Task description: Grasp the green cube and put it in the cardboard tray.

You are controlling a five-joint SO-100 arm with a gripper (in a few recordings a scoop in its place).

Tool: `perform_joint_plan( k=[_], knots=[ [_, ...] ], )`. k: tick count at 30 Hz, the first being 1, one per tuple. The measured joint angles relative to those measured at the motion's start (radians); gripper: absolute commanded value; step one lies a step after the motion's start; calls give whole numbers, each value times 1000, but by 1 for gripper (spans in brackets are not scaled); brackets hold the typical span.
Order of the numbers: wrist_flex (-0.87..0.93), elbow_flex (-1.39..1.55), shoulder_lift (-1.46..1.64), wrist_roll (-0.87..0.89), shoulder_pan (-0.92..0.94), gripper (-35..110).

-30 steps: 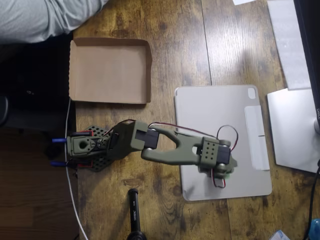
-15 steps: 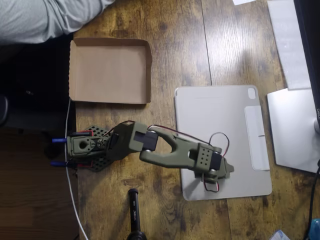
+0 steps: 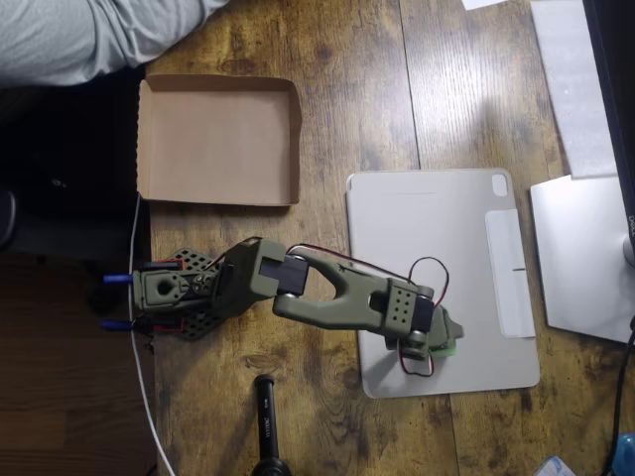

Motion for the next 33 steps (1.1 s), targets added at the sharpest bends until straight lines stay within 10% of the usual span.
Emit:
perform_joint_plan(
  k=[22, 33],
  knots=[
    [-29, 49, 48, 8, -55, 8],
    [488, -114, 351, 147, -422, 8]
  ],
)
